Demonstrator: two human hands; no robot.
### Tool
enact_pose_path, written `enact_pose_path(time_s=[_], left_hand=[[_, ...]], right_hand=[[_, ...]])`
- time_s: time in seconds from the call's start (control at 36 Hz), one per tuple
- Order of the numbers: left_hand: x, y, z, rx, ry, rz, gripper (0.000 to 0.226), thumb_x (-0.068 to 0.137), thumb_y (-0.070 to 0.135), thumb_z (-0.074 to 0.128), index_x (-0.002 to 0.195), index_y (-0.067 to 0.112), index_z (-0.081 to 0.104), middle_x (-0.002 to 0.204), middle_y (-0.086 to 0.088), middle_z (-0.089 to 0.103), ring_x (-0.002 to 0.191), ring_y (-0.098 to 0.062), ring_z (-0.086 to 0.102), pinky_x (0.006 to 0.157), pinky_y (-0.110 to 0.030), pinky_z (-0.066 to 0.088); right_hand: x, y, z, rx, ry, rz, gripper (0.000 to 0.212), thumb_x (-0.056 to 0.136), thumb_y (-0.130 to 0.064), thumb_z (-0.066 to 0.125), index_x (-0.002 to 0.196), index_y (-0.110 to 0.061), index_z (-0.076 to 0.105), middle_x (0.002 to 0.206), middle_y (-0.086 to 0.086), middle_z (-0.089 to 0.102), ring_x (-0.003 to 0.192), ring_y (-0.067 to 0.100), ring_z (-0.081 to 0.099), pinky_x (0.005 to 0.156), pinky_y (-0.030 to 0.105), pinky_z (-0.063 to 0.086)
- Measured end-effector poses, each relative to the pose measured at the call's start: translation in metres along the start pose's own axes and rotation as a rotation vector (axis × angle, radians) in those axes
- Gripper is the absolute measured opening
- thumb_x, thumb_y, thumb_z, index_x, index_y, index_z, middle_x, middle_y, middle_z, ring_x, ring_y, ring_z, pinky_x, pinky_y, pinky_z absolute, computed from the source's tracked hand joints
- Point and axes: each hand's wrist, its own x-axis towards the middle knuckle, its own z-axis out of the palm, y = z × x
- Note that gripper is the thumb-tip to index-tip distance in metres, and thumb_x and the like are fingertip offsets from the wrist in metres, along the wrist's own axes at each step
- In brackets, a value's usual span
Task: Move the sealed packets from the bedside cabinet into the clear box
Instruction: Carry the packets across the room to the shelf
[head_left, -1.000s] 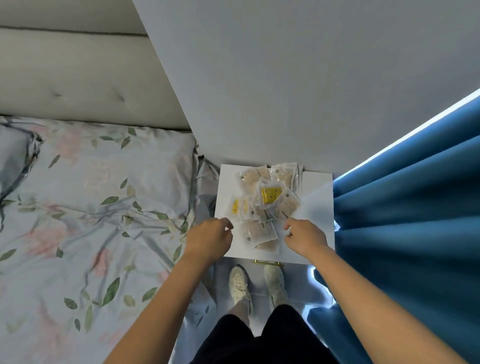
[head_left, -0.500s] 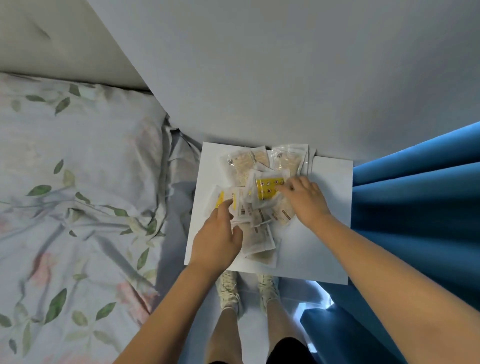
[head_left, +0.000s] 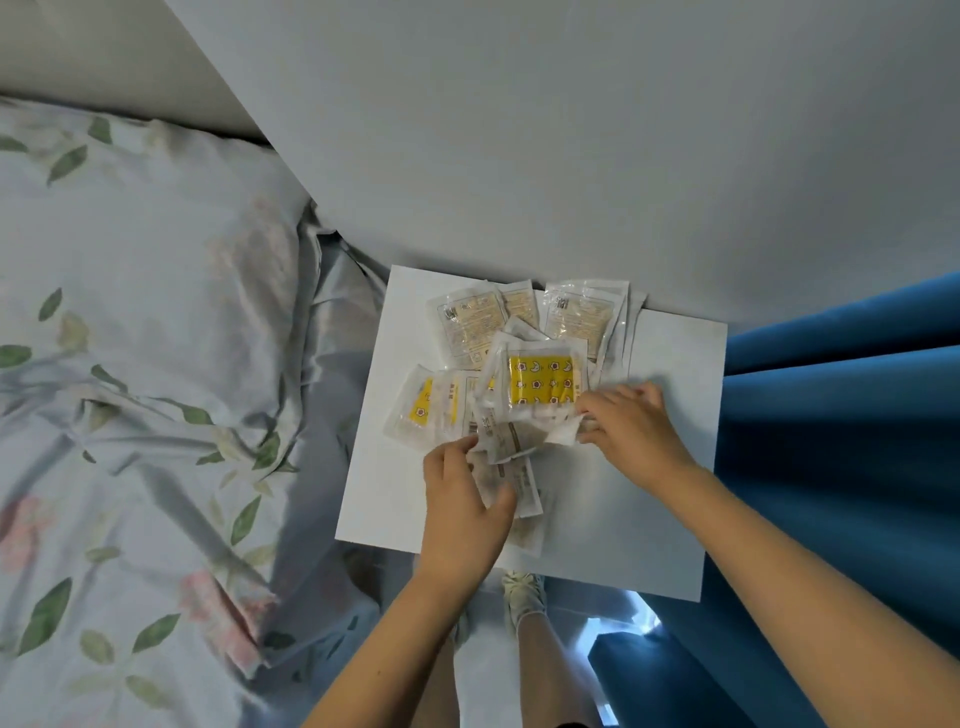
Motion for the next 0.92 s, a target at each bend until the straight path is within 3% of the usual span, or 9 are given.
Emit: enact_pose_path(time_s=[0.06,0.14,0.22,0.31,0.36,0.47,0.58,0.72,0.92], left_hand=[[0.001,0.007,0.007,-0.115,0.030,-0.091,0.072,0.083,0.027,0.070,0.141,0.013,0.029,0.129,0.005,0.027,0.126,-0.018,0.040,0.106,-0.038,0.041],[0.003,0.024,0.014,-0.431,-0.028,-0.258,0.086,0.078,0.034,0.075,0.144,0.014,0.023,0.135,0.001,0.037,0.118,-0.014,0.048,0.095,-0.027,0.046],[0.000,0.030,0.015,-0.594,-0.013,-0.136,0.056,0.085,0.020,0.069,0.132,0.012,0.039,0.121,0.001,0.061,0.107,-0.012,0.064,0.080,-0.019,0.053],[0.001,0.027,0.005,-0.596,0.089,0.009,0.031,0.089,0.014,0.065,0.117,0.012,0.053,0.109,-0.001,0.070,0.101,-0.012,0.068,0.086,-0.029,0.055],[0.005,0.023,-0.002,-0.658,0.135,-0.007,0.037,0.090,0.010,0.062,0.123,0.014,0.046,0.114,-0.002,0.066,0.104,-0.012,0.066,0.094,-0.036,0.053],[0.010,0.010,-0.012,-0.718,0.220,-0.043,0.058,0.094,0.008,0.056,0.127,0.047,0.026,0.120,0.008,0.057,0.098,-0.001,0.065,0.084,-0.021,0.055],[0.011,-0.005,-0.017,-0.634,0.189,-0.062,0.034,0.098,0.009,0.048,0.102,0.038,0.065,0.115,0.004,0.066,0.110,-0.017,0.062,0.098,-0.041,0.050],[0.007,-0.010,-0.017,-0.612,0.179,-0.142,0.034,0.099,0.007,0.044,0.093,0.031,0.067,0.106,0.018,0.063,0.113,-0.015,0.059,0.100,-0.033,0.047],[0.006,-0.014,-0.019,-0.589,0.121,-0.208,0.040,0.096,0.001,0.043,0.100,0.035,0.064,0.115,0.008,0.062,0.110,-0.012,0.059,0.100,-0.033,0.047]], right_hand=[[-0.011,-0.011,-0.009,0.510,-0.082,0.133,0.031,0.090,-0.018,0.062,0.120,-0.013,0.055,0.113,0.001,0.063,0.105,0.018,0.058,0.089,0.030,0.045],[-0.029,-0.039,-0.024,1.054,-0.117,0.255,0.034,0.095,-0.012,0.053,0.127,-0.020,0.049,0.114,-0.009,0.062,0.109,0.008,0.059,0.091,0.023,0.049],[-0.043,-0.061,-0.032,1.221,-0.238,0.210,0.026,0.095,-0.010,0.053,0.114,-0.028,0.057,0.108,-0.016,0.067,0.104,0.003,0.063,0.089,0.021,0.051],[-0.040,-0.066,-0.046,1.254,-0.224,0.185,0.013,0.086,-0.024,0.062,0.097,-0.028,0.066,0.088,-0.015,0.073,0.088,0.006,0.067,0.075,0.016,0.052],[-0.026,-0.060,-0.050,1.195,-0.050,0.210,0.012,0.080,-0.031,0.065,0.092,-0.030,0.066,0.088,-0.014,0.072,0.085,0.005,0.066,0.073,0.012,0.049],[0.016,-0.046,-0.035,0.767,0.294,0.246,0.036,0.079,-0.013,0.074,0.113,-0.019,0.062,0.110,-0.001,0.066,0.104,0.011,0.060,0.085,0.013,0.044],[0.047,-0.047,-0.021,0.221,0.081,0.095,0.070,0.074,-0.024,0.077,0.137,-0.020,0.047,0.137,0.001,0.051,0.129,0.022,0.035,0.105,0.032,0.027],[0.056,-0.047,-0.007,-0.064,0.066,0.063,0.077,0.073,-0.040,0.073,0.141,-0.025,0.040,0.139,-0.004,0.048,0.129,0.022,0.033,0.106,0.036,0.020],[0.041,-0.037,0.010,-0.166,0.283,0.106,0.053,0.064,-0.044,0.080,0.099,-0.013,0.058,0.105,0.005,0.062,0.106,0.029,0.053,0.094,0.039,0.029]])
